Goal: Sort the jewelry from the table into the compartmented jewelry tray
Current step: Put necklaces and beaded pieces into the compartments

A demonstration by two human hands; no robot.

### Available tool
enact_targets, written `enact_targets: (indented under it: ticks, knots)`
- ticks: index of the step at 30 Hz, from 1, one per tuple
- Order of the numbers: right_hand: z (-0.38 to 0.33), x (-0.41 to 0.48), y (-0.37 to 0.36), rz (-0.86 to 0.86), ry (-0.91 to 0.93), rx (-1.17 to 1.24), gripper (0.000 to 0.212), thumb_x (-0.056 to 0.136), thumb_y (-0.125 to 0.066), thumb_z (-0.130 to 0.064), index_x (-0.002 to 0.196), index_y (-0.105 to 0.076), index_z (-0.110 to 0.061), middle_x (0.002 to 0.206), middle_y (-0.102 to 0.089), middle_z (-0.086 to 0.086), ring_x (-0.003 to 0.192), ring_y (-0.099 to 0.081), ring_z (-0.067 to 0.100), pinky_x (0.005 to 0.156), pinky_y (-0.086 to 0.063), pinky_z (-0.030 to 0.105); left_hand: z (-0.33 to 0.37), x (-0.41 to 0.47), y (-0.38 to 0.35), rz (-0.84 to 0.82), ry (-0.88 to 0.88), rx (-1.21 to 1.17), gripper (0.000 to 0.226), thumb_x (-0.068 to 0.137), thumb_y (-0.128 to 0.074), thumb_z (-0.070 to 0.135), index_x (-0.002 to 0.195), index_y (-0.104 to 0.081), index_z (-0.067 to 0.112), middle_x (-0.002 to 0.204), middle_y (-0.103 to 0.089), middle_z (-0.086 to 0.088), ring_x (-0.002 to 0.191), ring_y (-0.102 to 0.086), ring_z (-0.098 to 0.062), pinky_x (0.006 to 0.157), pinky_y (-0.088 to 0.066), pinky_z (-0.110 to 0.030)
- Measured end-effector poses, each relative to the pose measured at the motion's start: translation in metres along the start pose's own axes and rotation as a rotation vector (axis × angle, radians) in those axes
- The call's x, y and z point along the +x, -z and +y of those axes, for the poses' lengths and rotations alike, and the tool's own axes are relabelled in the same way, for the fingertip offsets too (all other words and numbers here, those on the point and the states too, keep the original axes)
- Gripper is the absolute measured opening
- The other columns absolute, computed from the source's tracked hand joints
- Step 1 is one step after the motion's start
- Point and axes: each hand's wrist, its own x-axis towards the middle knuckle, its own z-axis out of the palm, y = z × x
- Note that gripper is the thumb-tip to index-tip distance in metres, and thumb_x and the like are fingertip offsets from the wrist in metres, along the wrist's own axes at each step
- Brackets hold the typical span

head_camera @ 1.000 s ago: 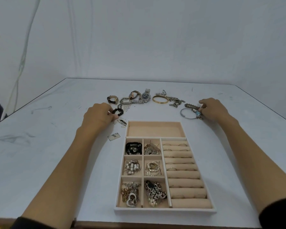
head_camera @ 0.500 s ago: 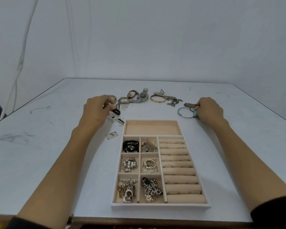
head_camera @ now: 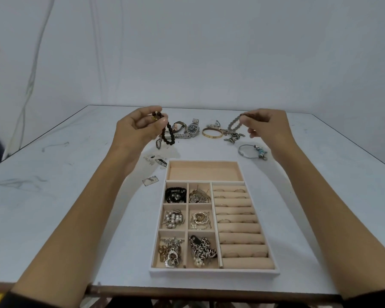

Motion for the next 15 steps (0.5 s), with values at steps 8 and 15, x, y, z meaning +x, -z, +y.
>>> enact_targets:
  ticks: [8,15]
  knots:
    - [-0.045,-0.038,-0.02,-0.308,-0.002,0.183,0.016,0.083,-0.071,-0.012,0.097,-0.073,-0.004,0.081,-0.065,0.011,0.063,-0.055,0.012,0.064,-0.051,0.022,0.011,-0.007,-0.005,-0.209,0.013,-0.157,0.026,0.086,-0.059,0.0,0.108,-0.064,0.013,0.093,-0.073,0.006,0.085,-0.066,-0.005,0.078,-0.051,-0.019]
    - [-0.061,-0.066,-0.023,-0.598,0.003,0.055,0.014,0.085,-0.069,-0.007,0.095,-0.07,0.003,0.086,-0.071,0.02,0.075,-0.07,0.023,0.068,-0.058,0.026,0.014,-0.011,-0.008,-0.287,-0.005,-0.095,0.029,0.077,-0.064,0.011,0.105,-0.067,0.018,0.097,-0.074,0.005,0.089,-0.066,-0.006,0.081,-0.051,-0.021]
